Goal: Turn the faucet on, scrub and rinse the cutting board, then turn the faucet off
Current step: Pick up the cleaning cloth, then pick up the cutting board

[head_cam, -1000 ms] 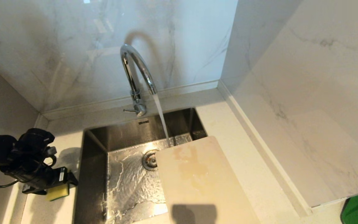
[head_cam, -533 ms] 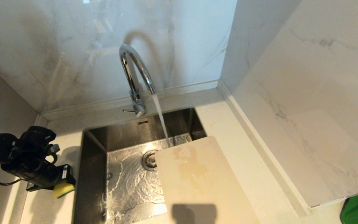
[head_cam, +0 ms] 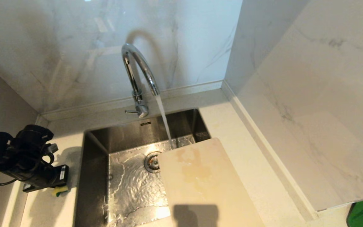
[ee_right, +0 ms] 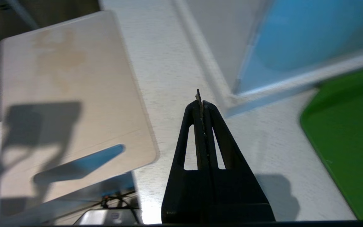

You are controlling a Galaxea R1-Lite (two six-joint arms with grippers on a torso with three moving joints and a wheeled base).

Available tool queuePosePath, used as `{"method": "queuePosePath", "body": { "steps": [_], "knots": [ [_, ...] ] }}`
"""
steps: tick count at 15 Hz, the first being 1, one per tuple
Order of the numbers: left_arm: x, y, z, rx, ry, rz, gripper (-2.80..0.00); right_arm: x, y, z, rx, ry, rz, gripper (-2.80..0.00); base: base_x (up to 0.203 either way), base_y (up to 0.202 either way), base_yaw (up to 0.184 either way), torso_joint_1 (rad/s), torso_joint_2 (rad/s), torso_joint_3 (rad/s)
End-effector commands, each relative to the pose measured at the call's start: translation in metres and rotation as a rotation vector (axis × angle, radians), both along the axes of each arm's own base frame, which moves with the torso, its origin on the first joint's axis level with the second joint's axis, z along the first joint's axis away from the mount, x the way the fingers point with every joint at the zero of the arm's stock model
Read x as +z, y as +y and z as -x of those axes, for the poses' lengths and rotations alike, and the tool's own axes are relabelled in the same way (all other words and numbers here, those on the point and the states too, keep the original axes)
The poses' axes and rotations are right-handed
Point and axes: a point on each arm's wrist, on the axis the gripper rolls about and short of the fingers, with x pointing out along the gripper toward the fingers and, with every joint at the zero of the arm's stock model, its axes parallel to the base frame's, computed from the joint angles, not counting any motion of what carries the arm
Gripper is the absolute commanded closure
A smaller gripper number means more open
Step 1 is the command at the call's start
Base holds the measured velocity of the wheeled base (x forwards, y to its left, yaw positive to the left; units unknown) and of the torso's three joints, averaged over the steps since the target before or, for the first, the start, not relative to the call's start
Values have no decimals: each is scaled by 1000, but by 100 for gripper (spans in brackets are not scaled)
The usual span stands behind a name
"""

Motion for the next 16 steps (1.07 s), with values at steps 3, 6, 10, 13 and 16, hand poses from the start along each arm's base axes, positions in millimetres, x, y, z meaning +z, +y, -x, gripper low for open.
{"method": "queuePosePath", "body": {
  "steps": [3,6,10,13,16],
  "knots": [
    [77,-25,27,-125,-132,35,0,0,0,0,-1,-2,-1,0,0,0,0,1,4,10],
    [121,-38,39,-185,-183,61,0,0,0,0,-1,-2,-1,0,0,0,0,0,0,0],
    [161,-43,50,-274,-277,34,0,0,0,0,-1,-2,-1,0,0,0,0,0,0,0],
    [175,-41,71,-418,-345,-76,0,0,0,0,-1,-2,-1,0,0,0,0,0,0,0],
    [184,-38,100,-469,-402,-121,0,0,0,0,-1,-2,-1,0,0,0,0,0,0,0]
  ]
}}
